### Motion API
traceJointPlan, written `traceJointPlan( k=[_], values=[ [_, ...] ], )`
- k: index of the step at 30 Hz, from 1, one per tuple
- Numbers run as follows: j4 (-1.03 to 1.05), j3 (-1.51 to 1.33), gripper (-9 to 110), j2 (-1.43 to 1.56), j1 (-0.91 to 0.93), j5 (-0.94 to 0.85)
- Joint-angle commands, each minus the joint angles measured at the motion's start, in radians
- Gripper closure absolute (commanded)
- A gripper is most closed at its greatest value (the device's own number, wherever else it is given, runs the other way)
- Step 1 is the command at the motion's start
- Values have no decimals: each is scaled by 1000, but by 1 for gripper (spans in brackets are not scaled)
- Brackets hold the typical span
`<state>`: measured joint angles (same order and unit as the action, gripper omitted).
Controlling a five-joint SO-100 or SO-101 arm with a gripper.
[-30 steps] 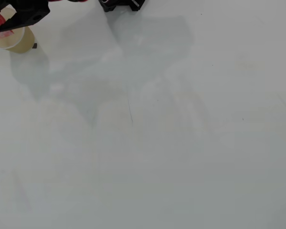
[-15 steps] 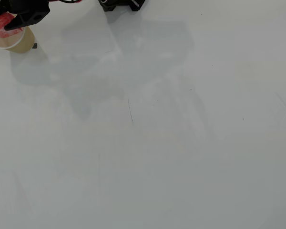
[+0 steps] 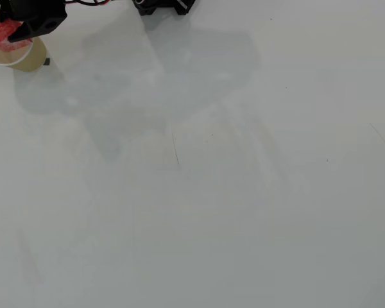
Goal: Pick up the cube and drop it in the cup.
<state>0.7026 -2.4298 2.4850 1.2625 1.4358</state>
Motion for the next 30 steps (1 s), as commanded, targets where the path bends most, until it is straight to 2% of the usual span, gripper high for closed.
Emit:
traceJointPlan(
  k=[1,10,15,19,30],
  values=[
    [-2,178,102,2,-3,8],
    [-44,178,100,2,-23,9],
    [-133,158,84,2,-48,9],
    [-138,155,79,-2,-48,8],
    [-144,152,71,-5,-52,3]
  ],
)
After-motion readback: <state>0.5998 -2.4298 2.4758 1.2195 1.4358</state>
